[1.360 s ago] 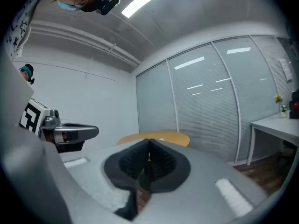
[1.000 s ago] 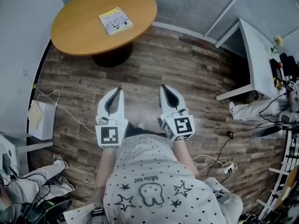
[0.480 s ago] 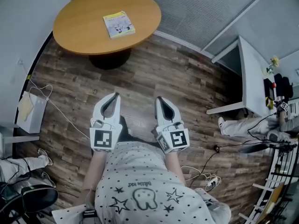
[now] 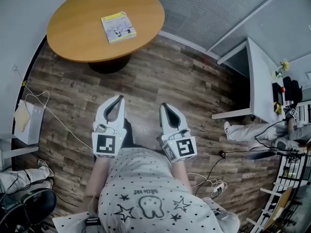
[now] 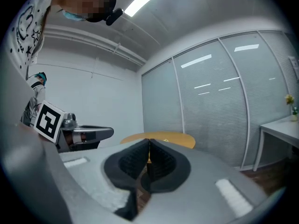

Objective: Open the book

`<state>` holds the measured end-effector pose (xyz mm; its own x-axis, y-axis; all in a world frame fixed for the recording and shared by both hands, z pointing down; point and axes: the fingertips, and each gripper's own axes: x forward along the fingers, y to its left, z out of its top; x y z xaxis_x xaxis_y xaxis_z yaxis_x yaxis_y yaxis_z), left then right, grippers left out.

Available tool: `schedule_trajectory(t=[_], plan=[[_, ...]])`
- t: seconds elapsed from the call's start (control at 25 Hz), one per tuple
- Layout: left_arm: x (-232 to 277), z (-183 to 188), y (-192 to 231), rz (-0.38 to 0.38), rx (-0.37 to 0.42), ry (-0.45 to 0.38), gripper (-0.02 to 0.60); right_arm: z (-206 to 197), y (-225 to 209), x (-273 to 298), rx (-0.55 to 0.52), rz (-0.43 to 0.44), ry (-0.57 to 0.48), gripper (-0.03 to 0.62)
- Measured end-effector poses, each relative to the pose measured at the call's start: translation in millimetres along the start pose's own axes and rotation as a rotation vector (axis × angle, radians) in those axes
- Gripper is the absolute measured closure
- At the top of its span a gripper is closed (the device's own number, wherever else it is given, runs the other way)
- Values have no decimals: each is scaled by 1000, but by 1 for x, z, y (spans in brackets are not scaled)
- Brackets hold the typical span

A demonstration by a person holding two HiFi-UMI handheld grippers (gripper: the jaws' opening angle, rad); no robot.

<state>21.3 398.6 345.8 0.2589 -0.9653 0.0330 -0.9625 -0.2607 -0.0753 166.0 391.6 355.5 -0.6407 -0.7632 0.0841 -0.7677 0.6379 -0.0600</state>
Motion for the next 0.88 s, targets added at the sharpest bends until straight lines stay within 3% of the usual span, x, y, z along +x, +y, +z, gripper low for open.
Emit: schedule_trajectory(t=[0.44,0.88], plan=[[108,4,57,-50,-53,27,571,20,-58,102,1,-37,36,589],[166,-10,121,-71,-99,73,572,21,-74,186,17,-61,56,589]])
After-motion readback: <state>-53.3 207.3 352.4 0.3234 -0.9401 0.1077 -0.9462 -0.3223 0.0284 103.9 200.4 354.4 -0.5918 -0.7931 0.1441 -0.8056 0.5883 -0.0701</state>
